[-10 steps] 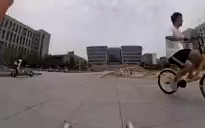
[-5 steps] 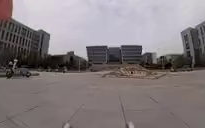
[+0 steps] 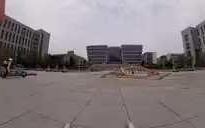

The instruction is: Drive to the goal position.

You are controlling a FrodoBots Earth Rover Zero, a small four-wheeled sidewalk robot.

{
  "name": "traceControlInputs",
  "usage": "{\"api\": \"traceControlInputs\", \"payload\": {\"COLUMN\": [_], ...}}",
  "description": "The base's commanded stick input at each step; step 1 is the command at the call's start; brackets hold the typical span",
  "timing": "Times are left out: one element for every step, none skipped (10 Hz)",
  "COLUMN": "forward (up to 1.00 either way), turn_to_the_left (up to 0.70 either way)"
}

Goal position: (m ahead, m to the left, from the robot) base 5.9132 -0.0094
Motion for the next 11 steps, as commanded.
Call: {"api": "traceControlInputs", "payload": {"forward": [0.85,0.85,0.85,0.85,0.85,0.85,0.85,0.85,0.85,0.85,0.85], "turn_to_the_left": [0.00,0.00,0.00,0.00,0.00,0.00,0.00,0.00,0.00,0.00,0.00]}}
